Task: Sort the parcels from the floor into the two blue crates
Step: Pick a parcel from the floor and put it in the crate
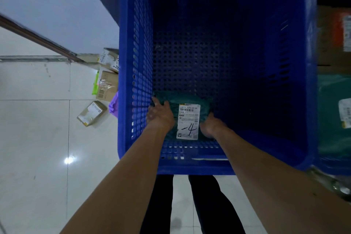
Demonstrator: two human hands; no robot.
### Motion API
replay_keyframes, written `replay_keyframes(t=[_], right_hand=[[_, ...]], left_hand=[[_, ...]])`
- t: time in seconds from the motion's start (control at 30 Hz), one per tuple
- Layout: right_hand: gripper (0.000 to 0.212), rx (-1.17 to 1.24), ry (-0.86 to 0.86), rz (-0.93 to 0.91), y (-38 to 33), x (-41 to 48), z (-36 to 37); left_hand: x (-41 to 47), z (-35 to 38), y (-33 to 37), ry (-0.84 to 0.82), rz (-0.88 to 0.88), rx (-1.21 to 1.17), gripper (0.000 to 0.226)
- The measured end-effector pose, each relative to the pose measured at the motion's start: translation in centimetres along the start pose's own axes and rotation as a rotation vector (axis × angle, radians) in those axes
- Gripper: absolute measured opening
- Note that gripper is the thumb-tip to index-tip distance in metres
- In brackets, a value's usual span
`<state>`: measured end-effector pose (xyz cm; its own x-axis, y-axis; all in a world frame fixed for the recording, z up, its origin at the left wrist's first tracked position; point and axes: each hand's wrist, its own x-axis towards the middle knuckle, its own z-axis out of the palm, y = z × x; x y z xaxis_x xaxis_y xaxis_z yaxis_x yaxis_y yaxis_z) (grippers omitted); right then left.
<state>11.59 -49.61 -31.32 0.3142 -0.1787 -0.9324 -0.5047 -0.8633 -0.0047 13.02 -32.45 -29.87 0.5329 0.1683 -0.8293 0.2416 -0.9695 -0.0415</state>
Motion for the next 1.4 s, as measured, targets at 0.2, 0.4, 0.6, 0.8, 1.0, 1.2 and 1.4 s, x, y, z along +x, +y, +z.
replay_keyframes(t=[0.2,0.4,0.6,0.8,1.0,1.2,1.4], right_hand=[[0.085,0.031,-0.015,-0.010,-0.5,-3.4,-0.4],[0.074,0.043,-0.008,-0.060,-0.4,-9.1,-3.6],[0.065,0.009,0.046,-0.168,-0.3,-15.0,-7.2],[0.067,0.012,0.055,-0.268,-1.0,-20.9,-8.9],[0.054,0.055,0.073,-0.365,-1.0,-24.9,-9.3],[0.052,-0.001,0.126,-0.387,-1.0,-25.1,-8.2],[0.051,-0.066,0.220,-0.393,-2.6,-27.0,-7.0]], left_hand=[[-2.2,-0.9,0.2,-0.087,-0.037,0.071,0.092],[-7.7,-2.4,1.3,-0.171,0.028,0.049,0.079],[-14.2,-6.6,1.3,-0.221,0.110,-0.169,0.081],[-20.5,-10.1,1.3,-0.200,0.163,-0.318,0.076],[-25.7,-13.0,1.1,-0.052,0.185,-0.410,0.063],[-27.0,-12.4,-0.1,0.016,0.165,-0.521,0.064],[-27.4,-12.6,-2.6,0.034,0.164,-0.541,0.066]])
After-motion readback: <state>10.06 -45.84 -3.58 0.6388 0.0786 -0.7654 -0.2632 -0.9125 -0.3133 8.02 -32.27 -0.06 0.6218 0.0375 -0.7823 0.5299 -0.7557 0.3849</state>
